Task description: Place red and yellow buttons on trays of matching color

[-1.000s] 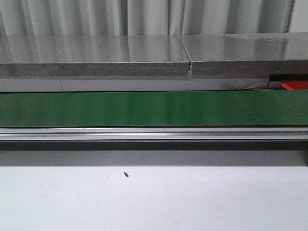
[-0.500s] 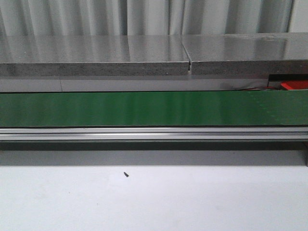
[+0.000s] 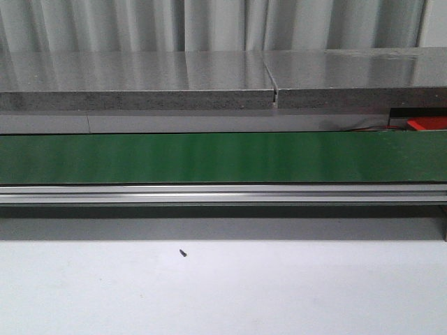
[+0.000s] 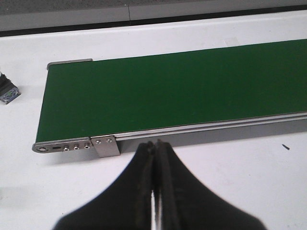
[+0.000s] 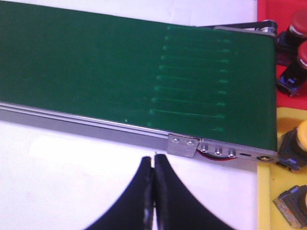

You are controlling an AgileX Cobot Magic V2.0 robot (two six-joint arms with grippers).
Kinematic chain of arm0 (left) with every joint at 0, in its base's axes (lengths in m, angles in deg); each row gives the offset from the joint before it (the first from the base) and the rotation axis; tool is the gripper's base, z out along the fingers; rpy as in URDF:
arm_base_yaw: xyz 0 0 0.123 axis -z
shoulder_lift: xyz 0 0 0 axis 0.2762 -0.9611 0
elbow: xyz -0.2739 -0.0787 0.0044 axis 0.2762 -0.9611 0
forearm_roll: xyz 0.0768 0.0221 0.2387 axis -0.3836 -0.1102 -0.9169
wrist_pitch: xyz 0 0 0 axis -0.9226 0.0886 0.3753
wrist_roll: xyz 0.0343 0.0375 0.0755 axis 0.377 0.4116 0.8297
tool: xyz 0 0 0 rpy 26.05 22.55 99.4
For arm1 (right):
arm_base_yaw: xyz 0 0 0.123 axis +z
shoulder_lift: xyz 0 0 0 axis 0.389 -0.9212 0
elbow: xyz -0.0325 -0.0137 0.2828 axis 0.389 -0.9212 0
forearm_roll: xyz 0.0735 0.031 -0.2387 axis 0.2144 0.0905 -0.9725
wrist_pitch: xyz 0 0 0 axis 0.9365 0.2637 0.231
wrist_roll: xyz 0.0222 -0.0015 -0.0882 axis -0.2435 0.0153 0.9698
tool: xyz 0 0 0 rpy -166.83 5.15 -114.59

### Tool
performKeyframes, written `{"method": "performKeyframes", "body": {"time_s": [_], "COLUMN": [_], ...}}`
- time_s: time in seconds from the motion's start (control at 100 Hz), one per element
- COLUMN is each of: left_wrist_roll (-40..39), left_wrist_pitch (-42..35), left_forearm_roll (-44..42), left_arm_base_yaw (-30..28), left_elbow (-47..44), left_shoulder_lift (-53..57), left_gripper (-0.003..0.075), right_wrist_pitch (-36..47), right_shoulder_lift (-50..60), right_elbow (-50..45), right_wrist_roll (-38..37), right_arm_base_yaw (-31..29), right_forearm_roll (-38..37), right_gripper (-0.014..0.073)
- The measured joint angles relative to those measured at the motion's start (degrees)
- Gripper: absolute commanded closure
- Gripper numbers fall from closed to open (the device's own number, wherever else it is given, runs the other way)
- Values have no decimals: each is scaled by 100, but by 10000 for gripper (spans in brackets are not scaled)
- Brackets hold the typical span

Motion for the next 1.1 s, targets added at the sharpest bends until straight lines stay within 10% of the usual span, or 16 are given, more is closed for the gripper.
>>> {"method": "performKeyframes", "body": {"time_s": [0.84, 1.1], "left_wrist_roll": [0, -1168], "left_wrist_pitch": [0, -141], "left_forearm_roll": [0, -529], "left_arm_base_yaw": [0, -241], "left_elbow": [0, 151], "left_shoulder_lift": [0, -297], "left_gripper": [739, 738], "right_wrist_pitch": [-298, -298], "right_shoulder_lift": [1895, 1895], "right_elbow": [-607, -607], "right_wrist_roll": [9, 9], "right_arm_base_yaw": [0, 0], "right_forearm_roll": [-23, -23], "right_gripper": [661, 661]}}
